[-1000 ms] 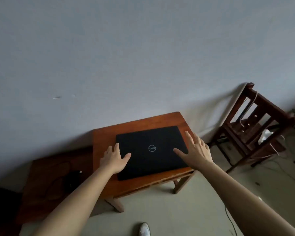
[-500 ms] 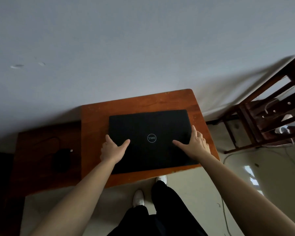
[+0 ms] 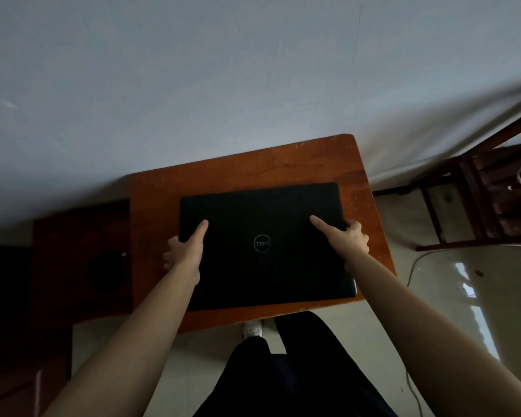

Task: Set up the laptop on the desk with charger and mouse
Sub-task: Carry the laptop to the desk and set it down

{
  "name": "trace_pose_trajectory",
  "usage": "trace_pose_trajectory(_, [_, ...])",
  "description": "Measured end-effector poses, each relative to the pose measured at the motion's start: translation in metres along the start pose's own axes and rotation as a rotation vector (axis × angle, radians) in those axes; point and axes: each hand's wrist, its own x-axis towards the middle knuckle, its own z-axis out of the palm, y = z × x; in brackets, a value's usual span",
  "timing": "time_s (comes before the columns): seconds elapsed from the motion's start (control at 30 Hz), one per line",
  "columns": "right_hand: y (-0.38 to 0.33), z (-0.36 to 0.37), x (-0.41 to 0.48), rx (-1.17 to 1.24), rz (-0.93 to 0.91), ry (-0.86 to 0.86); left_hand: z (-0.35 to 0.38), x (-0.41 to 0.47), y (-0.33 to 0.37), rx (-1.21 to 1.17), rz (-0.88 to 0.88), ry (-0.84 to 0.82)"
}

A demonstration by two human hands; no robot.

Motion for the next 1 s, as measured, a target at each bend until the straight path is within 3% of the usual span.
trace_pose_trajectory(0.13, [-0.003,-0.007,0.004,0.085,0.040,-0.103,-0.017,0.007,0.007,-0.166,-0.060,-0.192])
trace_pose_trajectory(0.5, [0.007,-0.037,-0.030,0.246,0.044,-0.253,-0.058,-0.016,0.010,-0.133,-0.079,-0.458])
trace_pose_trajectory(0.73, [0.062,-0.071,-0.079,0.411,-0.035,-0.238,-0.067,-0.041,0.011,-0.044,0.010,-0.646])
trace_pose_trajectory(1.0, [0.185,-0.133,-0.136,0.728,-0.013,-0.174,0.009,-0.104,0.019,0.248,0.163,-0.878])
